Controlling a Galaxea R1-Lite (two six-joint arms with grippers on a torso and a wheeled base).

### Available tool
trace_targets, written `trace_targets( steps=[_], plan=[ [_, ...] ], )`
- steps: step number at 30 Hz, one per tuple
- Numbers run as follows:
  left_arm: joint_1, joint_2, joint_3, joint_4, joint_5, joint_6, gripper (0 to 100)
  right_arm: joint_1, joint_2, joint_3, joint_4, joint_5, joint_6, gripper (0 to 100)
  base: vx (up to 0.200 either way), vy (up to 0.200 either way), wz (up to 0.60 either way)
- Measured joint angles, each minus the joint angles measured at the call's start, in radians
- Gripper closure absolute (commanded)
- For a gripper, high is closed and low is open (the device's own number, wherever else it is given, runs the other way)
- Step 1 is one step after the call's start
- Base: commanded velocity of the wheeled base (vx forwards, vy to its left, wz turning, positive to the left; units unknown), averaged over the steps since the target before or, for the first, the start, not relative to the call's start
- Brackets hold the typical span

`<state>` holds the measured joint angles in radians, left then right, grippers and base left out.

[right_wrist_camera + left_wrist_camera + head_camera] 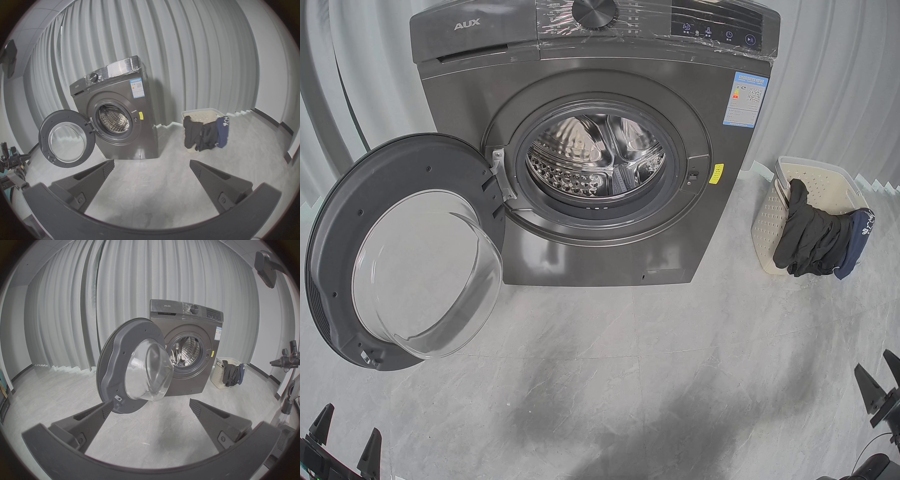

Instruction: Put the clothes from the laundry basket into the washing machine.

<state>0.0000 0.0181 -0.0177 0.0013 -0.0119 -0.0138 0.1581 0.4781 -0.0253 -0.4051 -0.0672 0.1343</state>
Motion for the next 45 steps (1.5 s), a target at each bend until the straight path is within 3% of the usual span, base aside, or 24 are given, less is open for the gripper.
trace_targets(
  steps=[6,9,13,18,20,45],
  plan=[
    [0.0,0.0,0.0,0.0,0.0,0.0,0,-0.083,-0.263,0.007,0.276,0.036,-0.007,0,0.0,0.0,0.0],
    [0.0,0.0,0.0,0.0,0.0,0.0,0,-0.113,-0.357,0.008,0.343,0.044,-0.019,0,0.0,0.0,0.0],
    [-0.001,0.0,0.0,0.0,0.0,-0.001,0,-0.14,-0.416,0.008,0.371,0.02,-0.071,0,0.0,0.0,0.0],
    [0.0,0.0,0.0,0.0,0.0,-0.002,0,-0.151,-0.449,0.008,0.398,0.089,-0.105,0,0.0,0.0,0.0],
    [0.0,0.0,0.0,0.0,0.001,-0.002,0,-0.152,-0.456,0.008,0.405,0.089,-0.118,0,0.0,-0.1,0.0],
    [0.0,0.0,0.0,0.001,0.001,-0.003,0,-0.154,-0.467,0.008,0.407,0.089,-0.121,0,0.0,-0.2,0.0]
  ],
)
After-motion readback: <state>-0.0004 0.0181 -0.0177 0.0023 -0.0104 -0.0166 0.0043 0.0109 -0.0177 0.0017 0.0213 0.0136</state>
